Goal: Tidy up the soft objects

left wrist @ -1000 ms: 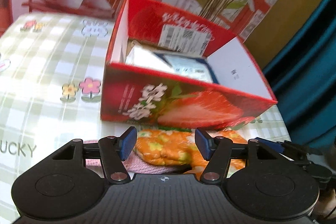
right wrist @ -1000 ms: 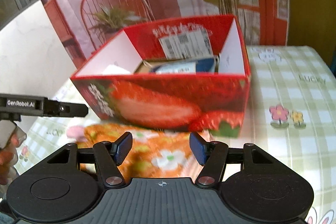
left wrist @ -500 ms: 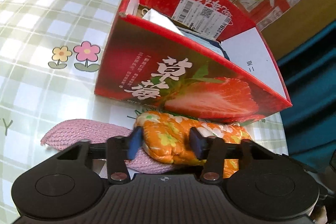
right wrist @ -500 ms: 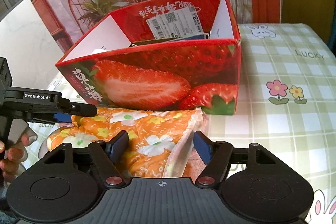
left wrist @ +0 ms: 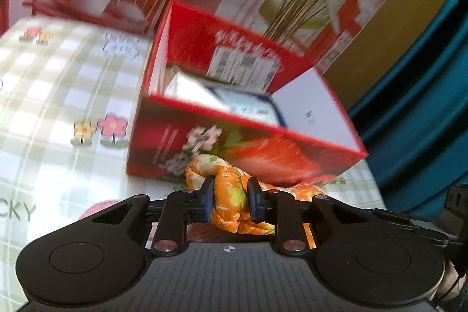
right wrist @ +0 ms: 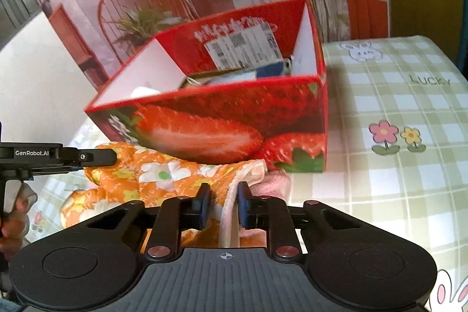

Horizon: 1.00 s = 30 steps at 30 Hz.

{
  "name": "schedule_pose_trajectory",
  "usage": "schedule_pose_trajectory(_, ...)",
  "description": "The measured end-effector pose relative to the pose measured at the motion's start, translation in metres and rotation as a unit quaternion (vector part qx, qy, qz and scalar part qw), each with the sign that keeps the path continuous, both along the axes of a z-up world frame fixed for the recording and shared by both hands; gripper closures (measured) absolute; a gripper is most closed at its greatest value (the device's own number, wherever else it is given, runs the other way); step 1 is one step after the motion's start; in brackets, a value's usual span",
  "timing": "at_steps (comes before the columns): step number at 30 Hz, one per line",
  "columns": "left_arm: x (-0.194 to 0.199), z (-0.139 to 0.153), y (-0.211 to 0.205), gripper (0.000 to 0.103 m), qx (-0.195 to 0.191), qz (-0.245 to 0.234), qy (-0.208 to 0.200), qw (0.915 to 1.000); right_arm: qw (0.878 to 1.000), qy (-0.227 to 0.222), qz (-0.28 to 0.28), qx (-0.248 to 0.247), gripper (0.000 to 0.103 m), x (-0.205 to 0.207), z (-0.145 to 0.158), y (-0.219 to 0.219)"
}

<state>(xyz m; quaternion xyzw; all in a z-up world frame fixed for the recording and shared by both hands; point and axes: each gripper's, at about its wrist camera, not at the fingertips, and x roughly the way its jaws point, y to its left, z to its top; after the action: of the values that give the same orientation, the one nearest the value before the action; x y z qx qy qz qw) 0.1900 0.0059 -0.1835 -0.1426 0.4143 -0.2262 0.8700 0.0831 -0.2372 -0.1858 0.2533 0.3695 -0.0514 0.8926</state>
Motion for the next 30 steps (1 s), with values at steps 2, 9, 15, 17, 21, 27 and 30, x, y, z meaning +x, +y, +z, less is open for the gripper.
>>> schedule_pose_trajectory(2,-0.004,0.010,0.004,0.079,-0.004,0.002,-0.018,0.9998,1.000,-0.014,0.007,-0.002,0.092,-0.001,0.009,0.001)
schedule_pose_trajectory(9,-0.017,0.046,0.016,0.079,-0.021,0.008,-0.079,0.9967,0.997,-0.075,0.021,-0.017,0.093,-0.006,0.052,0.000)
schedule_pose_trajectory(15,-0.019,0.073,0.014,0.079,-0.018,0.013,-0.124,0.9921,0.993,-0.113,0.030,-0.035,0.094,0.002,0.083,-0.003)
schedule_pose_trajectory(17,-0.017,0.080,0.013,0.079,-0.017,0.014,-0.134,0.9907,0.992,-0.120,0.030,-0.039,0.095,0.005,0.090,-0.005)
schedule_pose_trajectory(21,-0.009,0.089,0.008,0.079,-0.014,0.015,-0.151,0.9884,0.990,-0.132,0.031,-0.048,0.095,0.014,0.100,-0.011)
schedule_pose_trajectory(27,0.022,0.091,-0.002,0.079,-0.005,0.025,-0.163,0.9863,0.987,-0.137,0.027,-0.077,0.095,0.042,0.106,-0.022)
schedule_pose_trajectory(30,0.050,0.085,-0.010,0.079,0.007,0.030,-0.158,0.9869,0.987,-0.130,0.022,-0.095,0.095,0.065,0.101,-0.030)
